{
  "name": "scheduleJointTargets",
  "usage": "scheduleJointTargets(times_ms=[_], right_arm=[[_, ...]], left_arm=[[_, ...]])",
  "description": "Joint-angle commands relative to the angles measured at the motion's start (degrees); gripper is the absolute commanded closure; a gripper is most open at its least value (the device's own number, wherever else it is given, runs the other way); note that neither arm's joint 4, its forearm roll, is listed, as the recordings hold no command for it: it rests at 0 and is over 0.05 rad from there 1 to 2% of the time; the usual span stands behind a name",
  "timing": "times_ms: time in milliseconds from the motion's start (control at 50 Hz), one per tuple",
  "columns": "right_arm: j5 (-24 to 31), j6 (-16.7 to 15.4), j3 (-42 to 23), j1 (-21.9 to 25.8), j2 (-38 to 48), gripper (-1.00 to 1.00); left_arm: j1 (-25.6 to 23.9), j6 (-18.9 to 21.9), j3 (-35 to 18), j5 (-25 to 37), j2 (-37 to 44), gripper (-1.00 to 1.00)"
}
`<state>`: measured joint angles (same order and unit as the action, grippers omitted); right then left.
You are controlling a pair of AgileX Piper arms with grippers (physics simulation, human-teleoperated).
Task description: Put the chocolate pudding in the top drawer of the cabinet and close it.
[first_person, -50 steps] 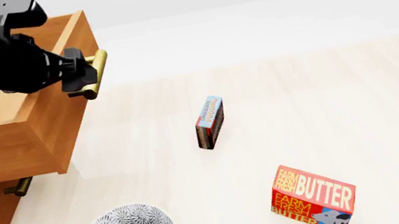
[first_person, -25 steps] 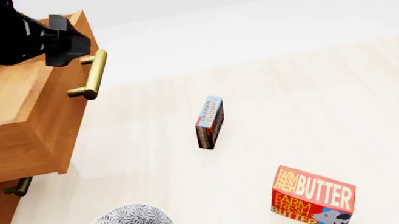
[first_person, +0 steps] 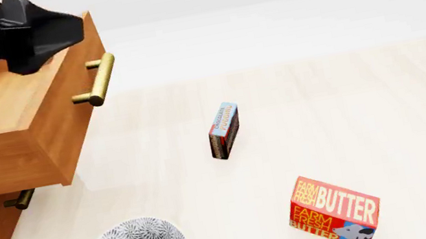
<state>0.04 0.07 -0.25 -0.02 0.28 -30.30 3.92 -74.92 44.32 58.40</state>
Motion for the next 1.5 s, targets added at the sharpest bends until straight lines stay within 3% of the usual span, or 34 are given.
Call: scheduleJointTargets(times_ms=[20,720,760,800,880,920,1060,1500], right_arm=[[0.00,0.01,0.00,0.00,0.00,-1.00],[-0.13,0.01,0.05,0.09,0.11,-1.00],[-0.13,0.01,0.05,0.08,0.11,-1.00],[-0.14,0.01,0.05,0.08,0.12,-1.00],[-0.15,0.01,0.04,0.08,0.13,-1.00],[-0.14,0.01,0.04,0.08,0.14,-1.00],[-0.08,0.02,0.02,0.08,0.08,-1.00],[0.09,0.02,-0.01,0.08,-0.06,-1.00]], left_arm=[[-4.47,1.98,7.81,-4.01,-8.29,-1.00],[-17.98,6.36,34.62,-18.56,-29.59,-1.00],[-20.39,8.94,36.30,-20.78,-29.44,-1.00],[-21.41,7.12,36.84,-21.72,-30.28,-1.00],[-21.35,7.54,40.62,-24.24,-31.68,-1.00],[-22.05,6.18,39.90,-24.12,-32.09,-1.00],[-25.09,3.56,48.95,-33.31,-35.29,-1.00],[-26.48,1.83,57.74,-47.91,-29.36,-1.00]])
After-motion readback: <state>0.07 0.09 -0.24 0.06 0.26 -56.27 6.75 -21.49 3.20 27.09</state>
